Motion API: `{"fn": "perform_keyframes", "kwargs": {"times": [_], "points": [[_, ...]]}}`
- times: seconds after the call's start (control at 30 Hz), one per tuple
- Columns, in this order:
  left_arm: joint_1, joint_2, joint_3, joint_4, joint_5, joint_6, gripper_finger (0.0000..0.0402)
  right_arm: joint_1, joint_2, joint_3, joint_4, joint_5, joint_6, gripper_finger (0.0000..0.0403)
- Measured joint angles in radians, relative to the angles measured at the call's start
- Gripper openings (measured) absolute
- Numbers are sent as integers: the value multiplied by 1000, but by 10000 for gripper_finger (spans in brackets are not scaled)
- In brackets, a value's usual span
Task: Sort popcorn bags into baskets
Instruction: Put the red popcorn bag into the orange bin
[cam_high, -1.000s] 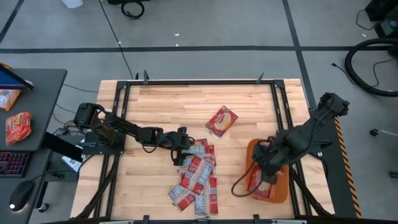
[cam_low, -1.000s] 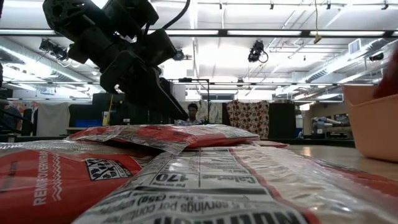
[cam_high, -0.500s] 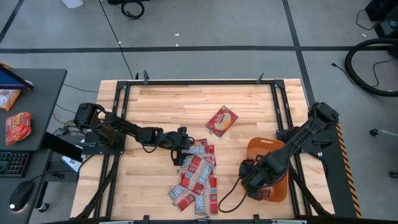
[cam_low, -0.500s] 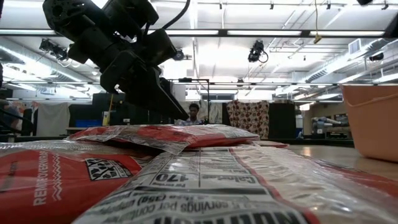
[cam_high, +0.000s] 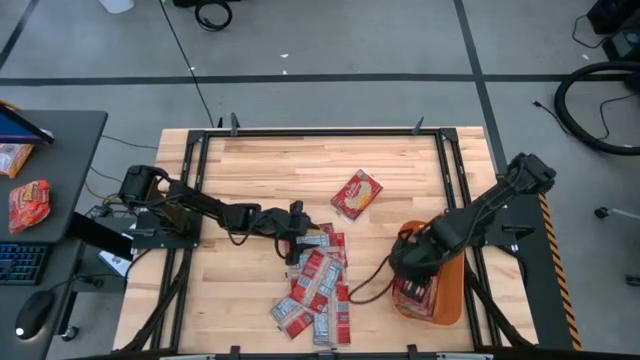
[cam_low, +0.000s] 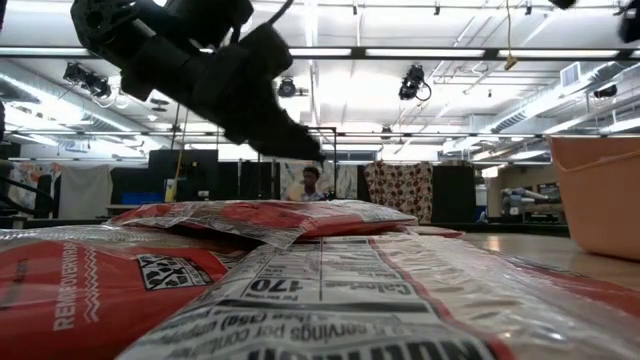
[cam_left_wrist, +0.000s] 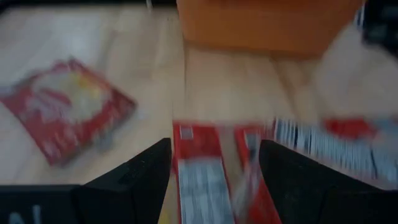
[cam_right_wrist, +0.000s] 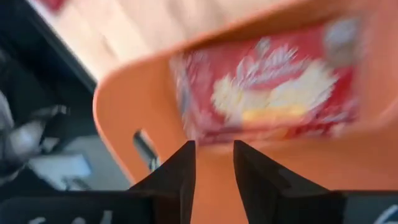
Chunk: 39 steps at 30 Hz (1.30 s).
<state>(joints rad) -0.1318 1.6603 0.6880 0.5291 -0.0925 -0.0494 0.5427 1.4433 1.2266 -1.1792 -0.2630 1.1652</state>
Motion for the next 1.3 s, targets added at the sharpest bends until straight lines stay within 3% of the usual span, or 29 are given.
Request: {"fn": "perform_keyframes", "kwargs": {"times": [0.17, 0.33, 0.57, 0.73, 1.0, 1.3], "points": [[-3, 3, 0, 29, 0, -13, 247, -43, -66, 0, 52, 261, -129, 111], [-3, 4, 0, 11, 0, -10, 247, -80, -23, 2, 203, 473, -391, 111], [0, 3, 0, -70, 0, 7, 247, -165, 152, 2, 248, 553, -768, 113], [0, 3, 0, -102, -1, 23, 247, -243, 248, 1, 274, 576, -972, 145], [0, 2, 0, -115, -42, 33, 247, -328, 389, 1, 284, 779, -1102, 210], [-2, 2, 0, -127, -42, -7, 247, -405, 393, -105, 448, 790, -1149, 212]]}}
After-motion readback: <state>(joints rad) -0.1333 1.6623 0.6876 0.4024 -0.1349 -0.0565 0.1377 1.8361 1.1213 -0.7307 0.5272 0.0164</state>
